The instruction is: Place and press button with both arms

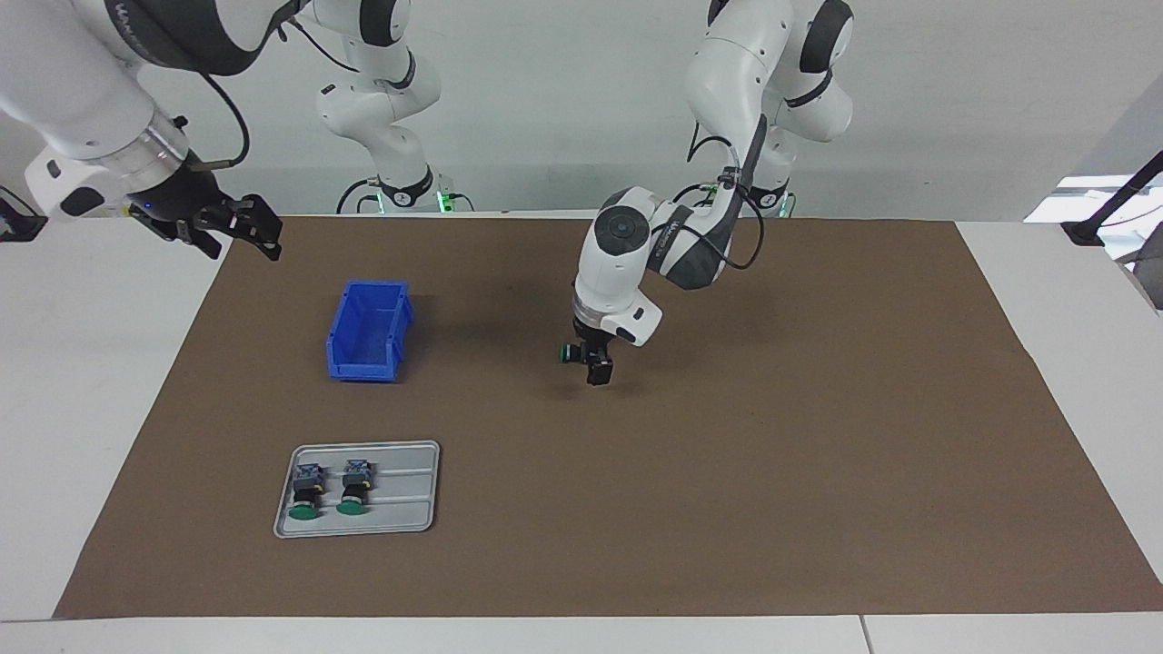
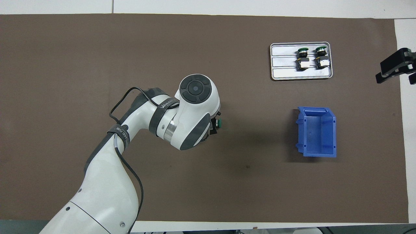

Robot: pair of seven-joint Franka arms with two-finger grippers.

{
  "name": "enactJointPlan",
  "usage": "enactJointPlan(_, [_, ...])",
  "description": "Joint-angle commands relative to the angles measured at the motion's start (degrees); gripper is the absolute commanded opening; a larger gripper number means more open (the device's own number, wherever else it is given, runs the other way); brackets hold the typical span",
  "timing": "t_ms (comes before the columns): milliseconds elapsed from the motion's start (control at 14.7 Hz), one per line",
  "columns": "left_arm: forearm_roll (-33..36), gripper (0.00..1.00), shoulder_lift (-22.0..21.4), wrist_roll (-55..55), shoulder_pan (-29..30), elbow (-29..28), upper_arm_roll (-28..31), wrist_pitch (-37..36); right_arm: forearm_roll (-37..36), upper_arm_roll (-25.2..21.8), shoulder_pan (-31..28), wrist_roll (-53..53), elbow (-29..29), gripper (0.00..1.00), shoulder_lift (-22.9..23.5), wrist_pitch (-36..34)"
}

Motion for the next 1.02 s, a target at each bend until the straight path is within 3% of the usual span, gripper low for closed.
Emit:
enactJointPlan(0, [-0.5,1.0,0.0,-1.0,-2.9,-2.6,0.9,4.0,-6.8,20.0,-12.0,6.7,0.9,0.81,-3.8,-0.7])
enactJointPlan(68, [-0.5,1.0,-0.2,-1.1,-3.3,-3.1,0.9,4.5,-8.4,24.5,-15.1,9.2,0.5,0.81,-4.8,-0.7])
enactJointPlan(543, [-0.5,0.98,-1.1,-0.7,-3.9,-6.5,0.9,6.5,-8.7,42.1,-29.8,28.9,-2.1,0.81,-8.5,-2.9])
enactJointPlan(679, [-0.5,0.91,-1.1,-0.9,-4.1,-6.5,0.9,6.9,-8.8,47.2,-34.0,30.8,-2.4,0.81,-9.5,-4.2])
enactJointPlan(814, [-0.5,0.8,-1.2,-0.9,-4.2,-6.6,0.9,6.9,-8.8,49.1,-36.1,31.6,-4.6,0.81,-11.7,-5.0])
enactJointPlan(950, [-0.5,0.77,-1.1,-0.9,-4.2,-6.6,0.9,7.0,-9.6,49.1,-36.6,28.8,-6.0,0.82,-12.8,-4.7])
